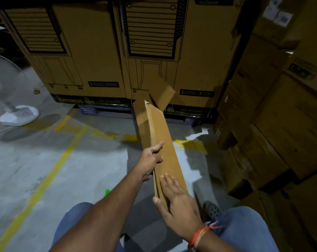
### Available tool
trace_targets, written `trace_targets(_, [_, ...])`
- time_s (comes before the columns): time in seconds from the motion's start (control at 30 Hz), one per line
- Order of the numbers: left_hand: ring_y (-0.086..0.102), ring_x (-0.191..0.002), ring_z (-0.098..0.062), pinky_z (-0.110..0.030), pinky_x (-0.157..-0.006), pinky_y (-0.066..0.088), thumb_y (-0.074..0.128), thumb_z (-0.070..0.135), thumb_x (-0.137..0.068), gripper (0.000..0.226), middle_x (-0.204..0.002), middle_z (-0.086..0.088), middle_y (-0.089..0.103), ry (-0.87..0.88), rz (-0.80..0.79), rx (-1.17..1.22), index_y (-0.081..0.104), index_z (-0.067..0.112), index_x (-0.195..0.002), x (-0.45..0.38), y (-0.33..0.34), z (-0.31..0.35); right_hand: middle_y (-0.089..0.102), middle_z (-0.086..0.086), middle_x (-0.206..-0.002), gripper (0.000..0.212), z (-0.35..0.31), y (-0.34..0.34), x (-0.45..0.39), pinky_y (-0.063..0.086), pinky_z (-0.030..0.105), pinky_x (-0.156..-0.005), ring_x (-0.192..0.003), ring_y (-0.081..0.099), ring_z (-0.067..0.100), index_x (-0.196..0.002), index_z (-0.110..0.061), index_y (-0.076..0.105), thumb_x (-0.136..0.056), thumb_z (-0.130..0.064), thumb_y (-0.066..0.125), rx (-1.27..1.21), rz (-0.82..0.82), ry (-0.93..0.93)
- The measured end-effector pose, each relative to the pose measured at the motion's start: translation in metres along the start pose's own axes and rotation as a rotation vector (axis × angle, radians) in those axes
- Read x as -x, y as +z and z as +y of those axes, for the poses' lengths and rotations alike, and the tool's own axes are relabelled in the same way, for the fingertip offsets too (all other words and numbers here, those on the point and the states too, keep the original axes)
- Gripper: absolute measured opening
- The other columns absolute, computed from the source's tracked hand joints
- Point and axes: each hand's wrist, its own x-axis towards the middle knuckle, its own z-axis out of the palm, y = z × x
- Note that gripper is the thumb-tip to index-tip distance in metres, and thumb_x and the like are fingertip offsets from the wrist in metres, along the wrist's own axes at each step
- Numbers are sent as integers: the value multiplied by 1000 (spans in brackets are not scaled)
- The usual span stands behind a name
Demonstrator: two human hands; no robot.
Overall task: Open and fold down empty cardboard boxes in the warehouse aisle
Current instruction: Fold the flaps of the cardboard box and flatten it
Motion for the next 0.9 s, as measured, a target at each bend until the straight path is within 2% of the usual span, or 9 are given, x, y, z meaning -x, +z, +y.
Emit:
trace_targets(0.1, [61, -121, -12, -20, -82, 54, 53, -17, -89, 64, -143, -3, 56, 21, 1, 156, 56, 15, -144, 4, -22, -8, -8, -17, -167, 84, -4, 6, -5, 4, 39, -122, -152, -12, 8, -159, -44, 3, -89, -82, 30, 50, -86, -105])
trace_targets(0.2, [70, -100, -15, -26, -79, 58, 51, -17, -88, 65, -129, -1, 68, -61, 63, 282, 55, 16, -144, 8, -69, -27, 4, -14, -168, 72, 6, 19, -25, -1, 29, -122, -151, -7, 4, -158, -42, 15, -96, -69, 40, -83, -202, -185])
trace_targets(0.3, [73, -95, -16, -27, -78, 60, 47, -22, -87, 69, -114, 3, 75, -191, 170, 205, 55, 20, -142, 9, -122, -53, 24, -5, -164, 69, 36, 34, -51, 17, 27, -123, -152, 17, 11, -158, -30, 26, -99, -49, 55, -331, -190, 25])
trace_targets(0.37, [71, -99, -22, -35, -95, 55, 44, -23, -89, 70, -131, -2, 67, -281, 219, 46, 56, 20, -143, 8, -152, -71, 33, -3, -160, 67, 60, 38, -70, 23, 23, -116, -148, 30, 17, -157, -24, 31, -98, -33, 62, -407, -179, 240])
trace_targets(0.4, [70, -82, -20, -37, -99, 52, 43, -23, -90, 71, -137, -6, 63, -321, 216, -45, 55, 20, -146, 7, -163, -82, 38, -1, -157, 65, 72, 42, -82, 27, 24, -113, -146, 35, 20, -155, -22, 35, -98, -26, 64, -416, -176, 334])
trace_targets(0.5, [34, -34, -11, -24, -55, 49, 35, -23, -91, 75, -136, -13, 62, -430, 243, -201, 51, 21, -150, 1, -181, -119, 52, 3, -148, 57, 103, 63, -114, 37, 29, -108, -136, 48, 24, -148, -20, 48, -94, -17, 68, -400, -143, 477])
trace_targets(0.6, [57, -48, -23, -24, -47, 37, 31, -21, -86, 80, -140, -2, 62, -465, 331, -250, 61, 29, -141, -13, -187, -166, 59, 4, -139, 45, 132, 98, -136, 42, 34, -109, -131, 52, 26, -136, -21, 61, -93, -11, 67, -497, -152, 579])
trace_targets(0.73, [67, -105, -37, -23, -66, 50, 38, -23, -84, 83, -143, -5, 58, -469, 314, -261, 63, 37, -136, -31, -183, -211, 61, 7, -130, 36, 170, 138, -143, 46, 46, -107, -121, 56, 25, -128, -18, 67, -95, -5, 63, -680, -110, 753])
trace_targets(0.9, [61, -64, -8, -12, -49, 44, 49, -18, -87, 72, -139, -7, 60, -461, 304, -336, 58, 25, -144, -58, -179, -252, 59, 12, -134, 32, 224, 172, -143, 48, 44, -104, -121, 55, 27, -123, -15, 67, -94, -2, 64, -672, -129, 923])
